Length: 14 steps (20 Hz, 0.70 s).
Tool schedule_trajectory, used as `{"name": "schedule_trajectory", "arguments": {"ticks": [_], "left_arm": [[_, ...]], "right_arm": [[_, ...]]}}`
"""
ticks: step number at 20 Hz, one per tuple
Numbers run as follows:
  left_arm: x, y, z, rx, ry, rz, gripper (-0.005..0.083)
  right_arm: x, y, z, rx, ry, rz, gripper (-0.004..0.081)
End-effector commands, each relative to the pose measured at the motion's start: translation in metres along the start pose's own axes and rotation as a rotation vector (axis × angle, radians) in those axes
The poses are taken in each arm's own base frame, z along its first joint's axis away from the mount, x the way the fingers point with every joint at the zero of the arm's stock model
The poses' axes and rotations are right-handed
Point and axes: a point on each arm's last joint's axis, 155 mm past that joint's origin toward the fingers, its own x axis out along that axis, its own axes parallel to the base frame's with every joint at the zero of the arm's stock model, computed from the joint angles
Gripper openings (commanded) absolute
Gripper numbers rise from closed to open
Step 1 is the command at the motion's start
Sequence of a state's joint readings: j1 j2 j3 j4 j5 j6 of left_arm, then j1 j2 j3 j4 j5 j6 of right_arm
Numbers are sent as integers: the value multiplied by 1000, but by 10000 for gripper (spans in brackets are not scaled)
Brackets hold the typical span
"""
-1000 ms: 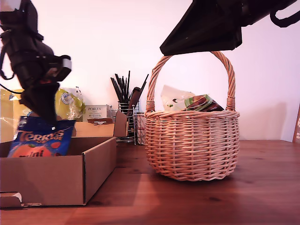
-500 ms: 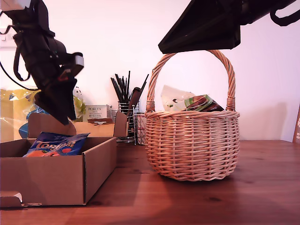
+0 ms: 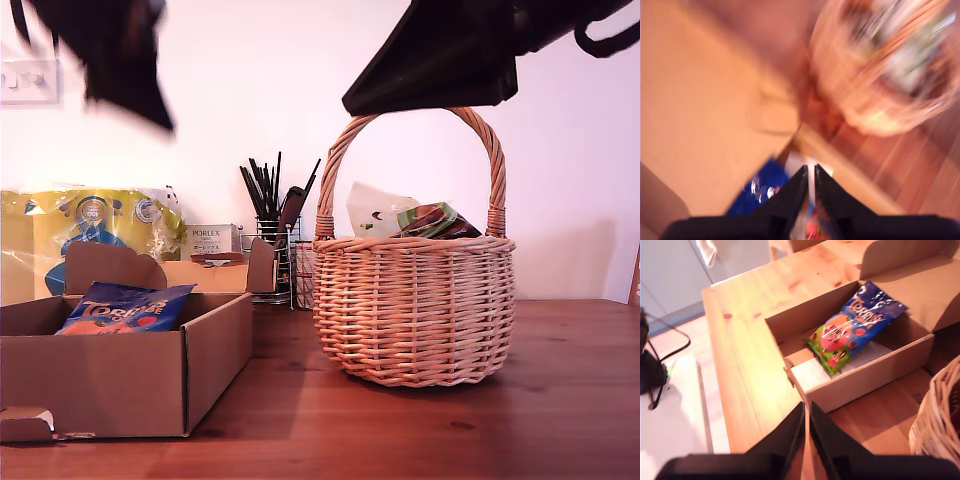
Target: Move the bags of Easter eggs from the cardboard box on the left into the woven basket on the right side.
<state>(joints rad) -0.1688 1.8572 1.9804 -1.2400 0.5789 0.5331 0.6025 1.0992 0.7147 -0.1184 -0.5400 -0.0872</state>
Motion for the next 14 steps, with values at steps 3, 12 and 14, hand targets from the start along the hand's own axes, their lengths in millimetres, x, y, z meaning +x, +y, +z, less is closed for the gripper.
{"name": "schedule_trajectory", "arguments": {"ticks": [3,12,14], "left_arm": [[1,-4,1,-8,-50,12,-21],[7,-22,-56,65,-240,160,-21],[9,-29,-72,69,-287,186,-21]], "right_arm": [[-8,-29,5,77,-25,-94,-13],[-11,-34,7,162,-42,-99,-13],[-7,-25,4,157,-24,-75,-13]]}}
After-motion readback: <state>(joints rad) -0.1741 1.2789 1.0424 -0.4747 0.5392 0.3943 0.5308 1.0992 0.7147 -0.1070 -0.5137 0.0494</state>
